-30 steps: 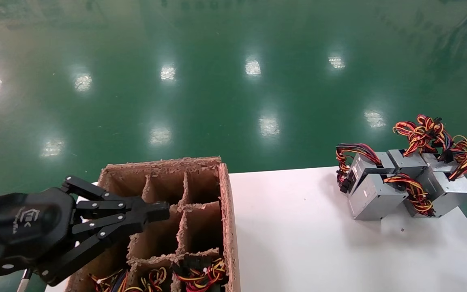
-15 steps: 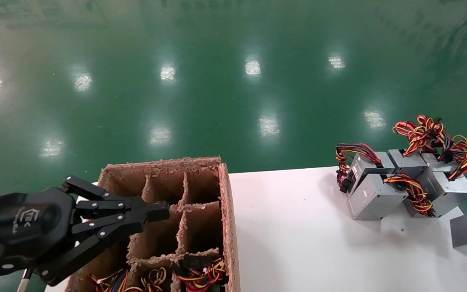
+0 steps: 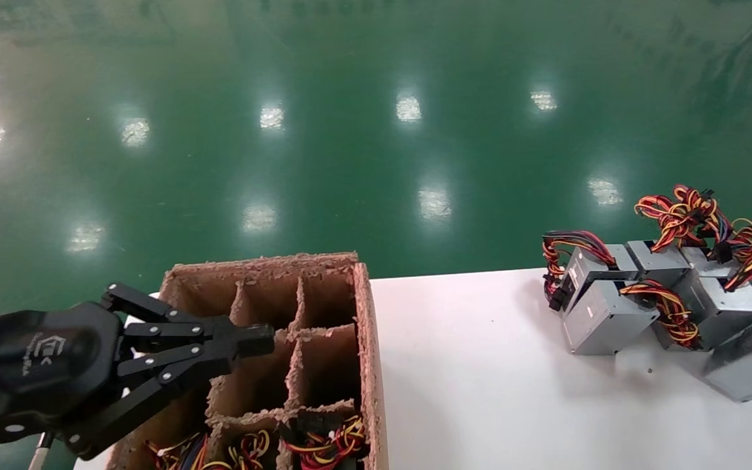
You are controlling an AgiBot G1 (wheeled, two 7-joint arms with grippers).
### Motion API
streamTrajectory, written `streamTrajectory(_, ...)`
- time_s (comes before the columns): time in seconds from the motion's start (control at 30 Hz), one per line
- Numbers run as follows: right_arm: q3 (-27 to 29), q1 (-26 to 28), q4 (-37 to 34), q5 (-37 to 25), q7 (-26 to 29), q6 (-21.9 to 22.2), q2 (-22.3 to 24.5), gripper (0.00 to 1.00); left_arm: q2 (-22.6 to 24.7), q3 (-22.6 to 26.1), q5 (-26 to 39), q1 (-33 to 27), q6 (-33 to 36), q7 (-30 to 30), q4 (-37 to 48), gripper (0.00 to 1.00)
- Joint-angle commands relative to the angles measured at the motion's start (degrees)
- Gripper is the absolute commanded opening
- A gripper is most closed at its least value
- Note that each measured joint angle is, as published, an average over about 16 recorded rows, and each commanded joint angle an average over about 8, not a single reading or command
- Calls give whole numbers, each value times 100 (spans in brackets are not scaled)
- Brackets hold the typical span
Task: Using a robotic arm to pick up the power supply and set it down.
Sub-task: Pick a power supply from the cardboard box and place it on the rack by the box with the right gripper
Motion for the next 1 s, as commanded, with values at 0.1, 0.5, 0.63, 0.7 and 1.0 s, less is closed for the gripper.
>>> streamTrajectory(0.1, 49, -22, -179, 271, -143, -54, -384, 0, 0, 0, 0, 0, 0, 0, 0, 0)
streamTrajectory(0.5, 101, 48, -477, 361, -181, 92, -799, 0, 0, 0, 0, 0, 0, 0, 0, 0)
streamTrajectory(0.63, 83, 38, -465, 352, -182, 136, -802, 32, 0, 0, 0, 0, 0, 0, 0, 0)
streamTrajectory(0.7, 74, 40, -454, 334, -183, 156, -794, 57, 0, 0, 0, 0, 0, 0, 0, 0)
streamTrajectory(1.0, 43, 76, -390, 232, -181, 242, -691, 100, 0, 0, 0, 0, 0, 0, 0, 0)
